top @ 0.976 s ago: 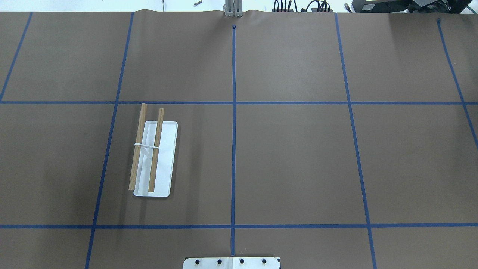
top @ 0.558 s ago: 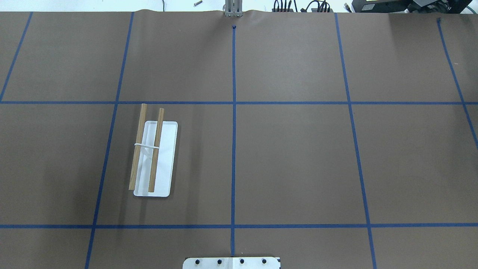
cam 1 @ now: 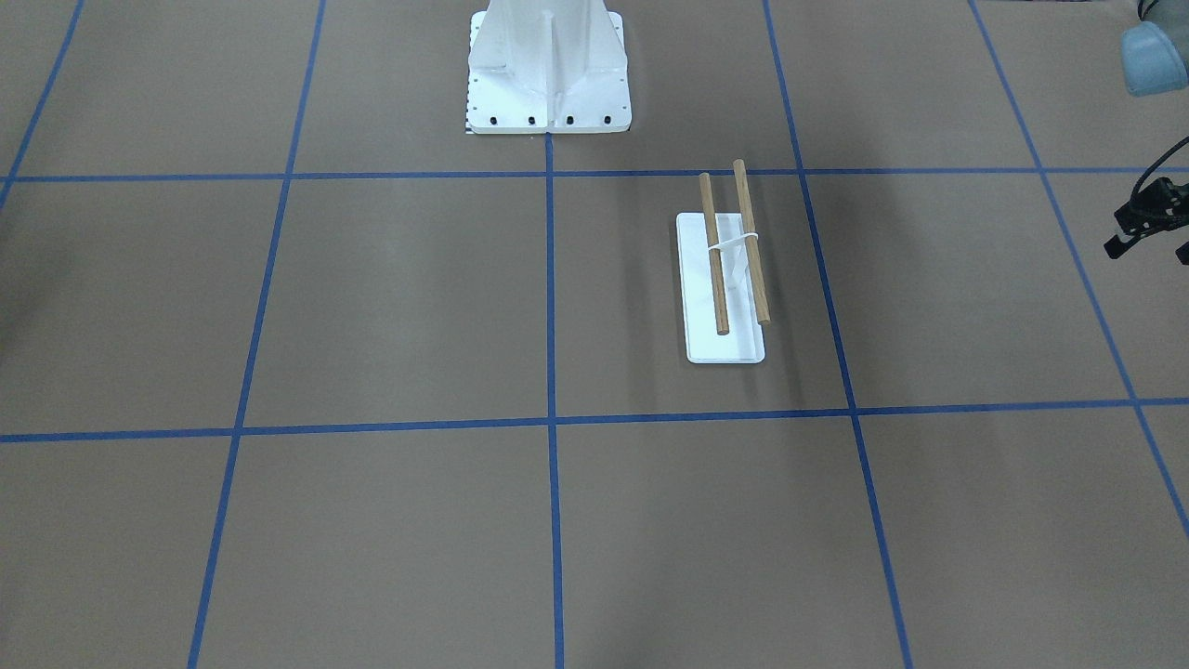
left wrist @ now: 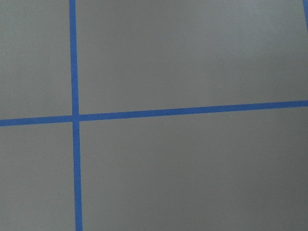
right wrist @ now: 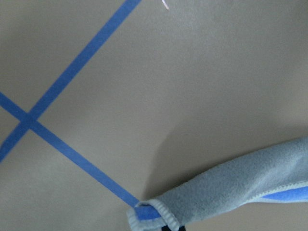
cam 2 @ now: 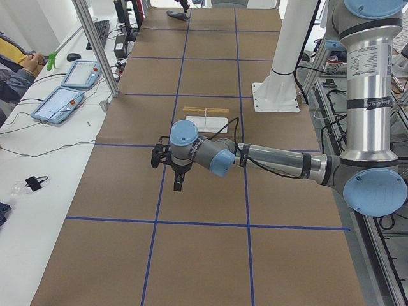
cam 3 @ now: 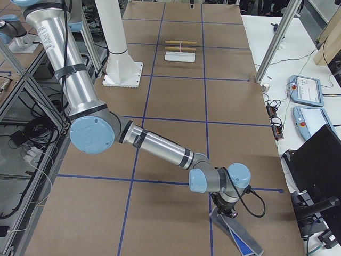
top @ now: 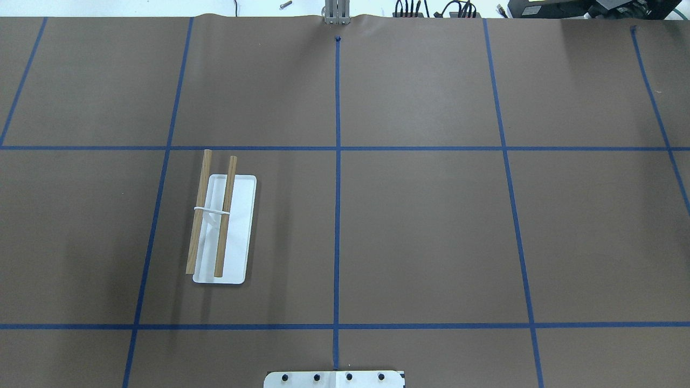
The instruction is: Hang towel on rack
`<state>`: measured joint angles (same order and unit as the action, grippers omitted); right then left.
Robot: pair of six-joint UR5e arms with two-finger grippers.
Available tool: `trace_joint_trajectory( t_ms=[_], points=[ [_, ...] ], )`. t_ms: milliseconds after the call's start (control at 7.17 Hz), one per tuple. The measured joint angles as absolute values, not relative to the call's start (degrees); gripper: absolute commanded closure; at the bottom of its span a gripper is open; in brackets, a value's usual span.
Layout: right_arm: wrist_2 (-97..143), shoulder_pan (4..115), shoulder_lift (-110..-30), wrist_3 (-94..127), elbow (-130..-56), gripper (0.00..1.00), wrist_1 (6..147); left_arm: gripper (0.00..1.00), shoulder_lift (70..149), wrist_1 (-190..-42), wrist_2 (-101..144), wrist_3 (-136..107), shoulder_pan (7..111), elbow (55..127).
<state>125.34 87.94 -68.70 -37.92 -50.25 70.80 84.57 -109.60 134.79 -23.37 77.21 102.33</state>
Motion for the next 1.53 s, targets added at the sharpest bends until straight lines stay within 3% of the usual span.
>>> trace_joint_trajectory(
  t_ms=[558,1115,1534],
  points=[
    [129.0,86.3,-69.4,-28.3,-76.1,1.0,96.2,0.01,87.9,-109.7,135.1,-29.5,76.8,101.9],
    [133.2,75.3,-69.2,-3.2,-96.1,1.0,102.2,0.02,99.0,-109.7,135.2,-53.9,71.6,102.1],
    [133.4,65.3,-67.0,20.9,-107.1,1.0,102.5,0.02,104.9,-112.3,135.1,-74.8,66.8,102.6]
  ],
)
